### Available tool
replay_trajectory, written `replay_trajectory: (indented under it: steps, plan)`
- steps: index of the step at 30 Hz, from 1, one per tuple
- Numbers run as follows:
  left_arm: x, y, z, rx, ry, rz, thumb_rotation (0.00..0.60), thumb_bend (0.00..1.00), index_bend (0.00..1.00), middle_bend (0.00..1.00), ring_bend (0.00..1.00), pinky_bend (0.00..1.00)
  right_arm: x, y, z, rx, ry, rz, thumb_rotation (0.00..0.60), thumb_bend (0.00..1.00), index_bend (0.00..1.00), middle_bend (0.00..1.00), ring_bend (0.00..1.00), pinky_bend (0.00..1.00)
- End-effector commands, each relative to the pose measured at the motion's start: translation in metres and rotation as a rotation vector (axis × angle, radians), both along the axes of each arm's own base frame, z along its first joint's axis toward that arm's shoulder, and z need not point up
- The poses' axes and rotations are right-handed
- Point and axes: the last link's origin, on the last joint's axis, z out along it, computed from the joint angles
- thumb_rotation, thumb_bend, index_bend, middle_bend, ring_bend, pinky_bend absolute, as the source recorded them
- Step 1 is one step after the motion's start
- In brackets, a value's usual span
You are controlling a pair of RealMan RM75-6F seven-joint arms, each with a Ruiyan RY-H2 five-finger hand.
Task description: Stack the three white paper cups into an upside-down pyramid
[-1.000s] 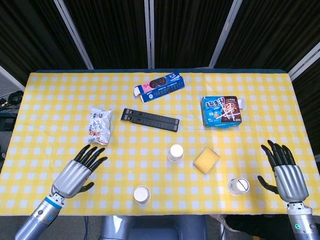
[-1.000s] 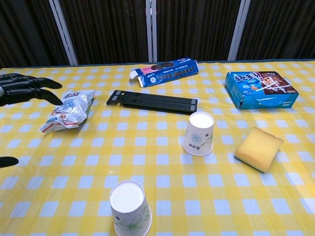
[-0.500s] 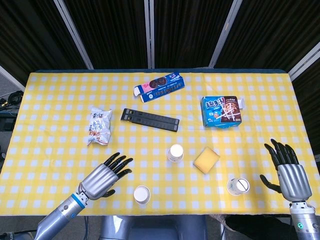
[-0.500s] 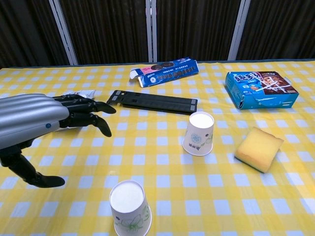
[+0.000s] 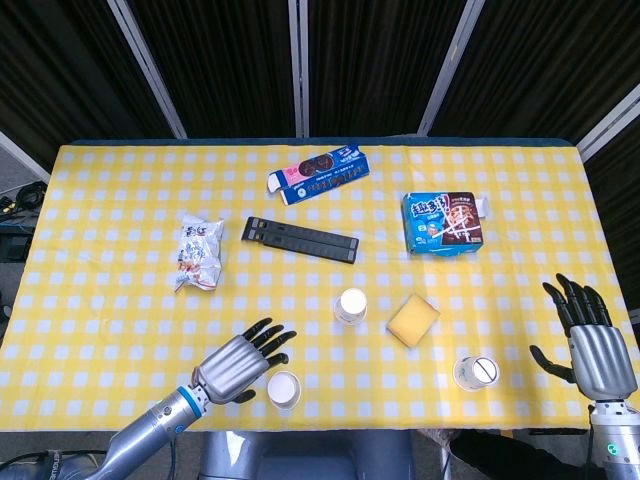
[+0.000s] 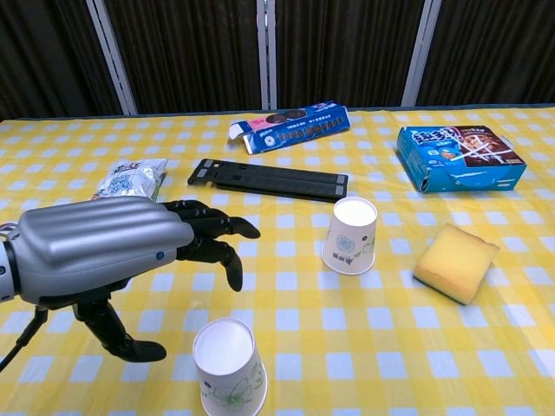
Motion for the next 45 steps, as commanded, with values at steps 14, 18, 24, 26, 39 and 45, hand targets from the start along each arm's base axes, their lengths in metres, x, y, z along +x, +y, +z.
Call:
replay_trajectory:
  steps: [14,18,24,26,39,45]
  plan:
    - [0.009,-0.003,-0.027,-0.046,0.049,0.013,0.600,0.23,0.43,0.00,0.00,0.00,-0.001,0.001,0.006,-0.010,-0.017,0.000,0.600,0.14,0.12,0.00,0.00,0.00]
    - [0.009,-0.004,-0.027,-0.040,0.045,0.021,0.600,0.26,0.48,0.00,0.00,0.00,-0.001,0.001,0.006,-0.011,-0.021,0.001,0.600,0.14,0.12,0.00,0.00,0.00]
    - [0.007,-0.001,-0.021,-0.014,0.030,0.032,0.600,0.29,0.50,0.00,0.00,0.00,0.000,0.002,0.005,-0.006,-0.017,0.002,0.600,0.14,0.12,0.00,0.00,0.00]
    - [0.007,0.001,-0.017,-0.005,0.021,0.040,0.600,0.29,0.51,0.00,0.00,0.00,0.000,0.002,0.005,-0.004,-0.014,0.002,0.600,0.14,0.12,0.00,0.00,0.00]
    - [0.011,0.057,0.002,0.102,0.000,0.088,0.600,0.29,0.51,0.00,0.00,0.00,-0.004,-0.002,0.004,0.007,-0.029,-0.021,0.600,0.14,0.12,0.00,0.00,0.00]
    - [0.024,0.092,-0.005,0.137,-0.043,0.134,0.600,0.29,0.51,0.00,0.00,0.00,-0.007,-0.003,0.007,0.008,-0.042,-0.033,0.600,0.14,0.12,0.00,0.00,0.00]
